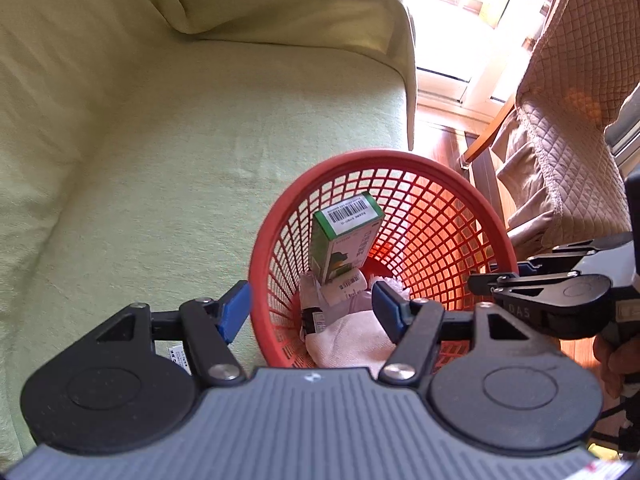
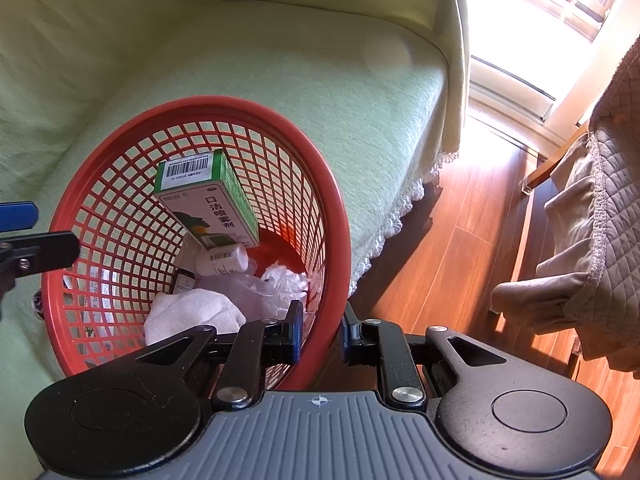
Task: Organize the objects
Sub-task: 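Move the left tool back to the wooden spoon on the sofa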
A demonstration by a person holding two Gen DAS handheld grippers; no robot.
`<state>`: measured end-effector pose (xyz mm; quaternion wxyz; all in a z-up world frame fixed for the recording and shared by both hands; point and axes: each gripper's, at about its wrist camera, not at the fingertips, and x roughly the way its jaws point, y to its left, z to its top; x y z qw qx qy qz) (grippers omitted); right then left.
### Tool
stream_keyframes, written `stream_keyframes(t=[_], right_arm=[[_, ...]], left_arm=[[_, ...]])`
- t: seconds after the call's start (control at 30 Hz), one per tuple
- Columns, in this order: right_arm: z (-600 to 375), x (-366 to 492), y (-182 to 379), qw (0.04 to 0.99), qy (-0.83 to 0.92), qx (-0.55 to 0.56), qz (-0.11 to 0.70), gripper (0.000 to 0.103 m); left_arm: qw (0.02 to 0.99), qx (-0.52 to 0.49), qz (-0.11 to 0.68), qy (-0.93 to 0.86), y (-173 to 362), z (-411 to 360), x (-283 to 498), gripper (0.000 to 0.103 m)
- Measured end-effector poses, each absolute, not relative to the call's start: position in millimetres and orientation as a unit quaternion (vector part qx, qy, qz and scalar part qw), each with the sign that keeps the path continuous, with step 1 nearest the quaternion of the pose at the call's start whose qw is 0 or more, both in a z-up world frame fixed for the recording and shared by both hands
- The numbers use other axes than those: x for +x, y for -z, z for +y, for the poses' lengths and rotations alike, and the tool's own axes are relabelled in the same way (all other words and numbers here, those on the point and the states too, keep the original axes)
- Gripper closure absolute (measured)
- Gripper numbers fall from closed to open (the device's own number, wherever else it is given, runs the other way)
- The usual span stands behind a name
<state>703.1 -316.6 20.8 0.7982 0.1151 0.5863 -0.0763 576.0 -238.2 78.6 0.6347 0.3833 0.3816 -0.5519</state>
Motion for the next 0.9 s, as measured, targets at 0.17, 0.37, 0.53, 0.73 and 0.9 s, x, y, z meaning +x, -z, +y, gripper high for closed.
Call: stream_keyframes(t=[0.17, 0.37, 0.53, 0.73, 0.9], right_arm=[[-317, 703, -21, 0.798, 0.078, 0.116, 0.586, 0.088], [-316, 703, -22, 0.798, 0.077, 0.113, 0.587, 0.088], [-315, 702, -22, 0.797, 0.078, 0.111, 0.588, 0.088], [-312, 702, -22, 0.796, 0.083, 0.108, 0.59, 0.088], [-309, 701, -22, 0.795, 0.087, 0.105, 0.591, 0.088]], left_arm=[[0.667, 0.333, 0.367, 0.557, -105, -205, 612, 0.04], [0.709, 0.337, 0.353, 0.509, -112, -169, 658, 0.04], [0.723, 0.353, 0.369, 0.465, -101, -138, 697, 0.04], [0.736, 0.363, 0.379, 0.429, -88, -99, 721, 0.04], [0.743, 0.353, 0.397, 0.407, -77, -73, 731, 0.04]])
